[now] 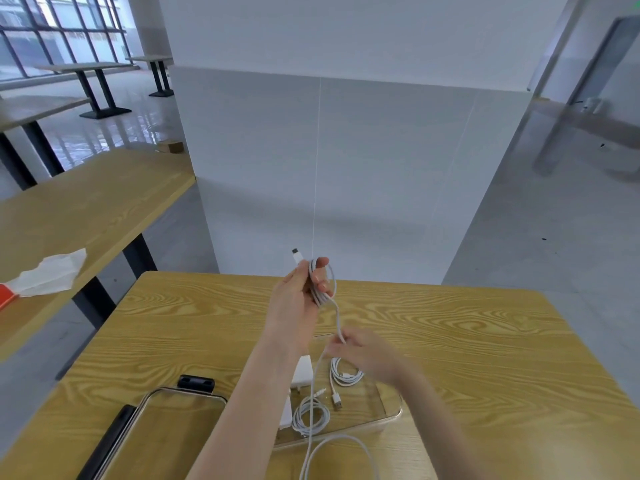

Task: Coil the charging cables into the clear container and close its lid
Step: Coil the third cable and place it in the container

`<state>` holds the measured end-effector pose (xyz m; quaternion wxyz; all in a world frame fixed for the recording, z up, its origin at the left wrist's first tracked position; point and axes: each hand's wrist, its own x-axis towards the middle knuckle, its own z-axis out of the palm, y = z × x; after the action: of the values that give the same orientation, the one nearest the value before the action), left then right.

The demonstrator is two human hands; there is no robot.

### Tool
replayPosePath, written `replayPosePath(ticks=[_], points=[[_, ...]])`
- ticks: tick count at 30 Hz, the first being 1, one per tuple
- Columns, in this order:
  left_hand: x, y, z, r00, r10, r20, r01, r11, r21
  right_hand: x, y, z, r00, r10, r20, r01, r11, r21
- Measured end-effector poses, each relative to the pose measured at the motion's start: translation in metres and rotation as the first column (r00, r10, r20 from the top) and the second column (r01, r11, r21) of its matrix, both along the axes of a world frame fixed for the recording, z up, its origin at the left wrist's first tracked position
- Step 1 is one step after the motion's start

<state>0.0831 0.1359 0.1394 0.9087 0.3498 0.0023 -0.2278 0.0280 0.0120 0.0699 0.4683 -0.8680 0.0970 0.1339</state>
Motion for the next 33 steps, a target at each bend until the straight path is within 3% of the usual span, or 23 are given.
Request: replayPosePath(ticks=[4,10,15,20,23,26,30,33], points=[[-0.008,0.004,0.024,0.990,-0.099,0.103,0.099,0.995,0.009,0.005,-0.009,-0.036,0.999,0.031,0.022,-0.028,0.994,-0.108],[-0.019,0.012,0.032,0.936,-0.271,0.225,0.236,0.956,0.172,0.017,-0.022,-0.035,0.973,-0.233,0.000,0.232,0.970,0.073],[-0.024,0.009,0.025,0.927,-0.326,0.185,0.325,0.945,0.037,0.035,-0.034,-0.025,0.965,-0.229,0.126,0.226,0.973,0.038],[-0.010,0.009,0.018,0.977,-0.201,0.075,0.203,0.979,-0.014,0.023,-0.039,-0.027,0.968,-0.232,0.093,0.197,0.938,0.286],[-0.001,0.010,0.009,0.995,-0.095,0.041,0.091,0.992,0.092,0.017,-0.045,-0.025,0.987,-0.144,0.072,0.112,0.936,0.334],[0.002,0.009,0.000,0.998,-0.047,0.034,0.039,0.977,0.211,0.018,-0.049,-0.018,0.982,-0.165,0.094,0.119,0.920,0.374],[0.001,0.006,-0.008,0.993,-0.076,0.095,0.034,0.922,0.385,0.022,-0.046,-0.005,0.981,-0.193,0.029,0.122,0.722,0.681],[-0.001,0.005,-0.008,0.988,-0.093,0.121,0.033,0.904,0.426,0.024,-0.047,0.000,0.986,-0.163,-0.035,0.149,0.768,0.623]])
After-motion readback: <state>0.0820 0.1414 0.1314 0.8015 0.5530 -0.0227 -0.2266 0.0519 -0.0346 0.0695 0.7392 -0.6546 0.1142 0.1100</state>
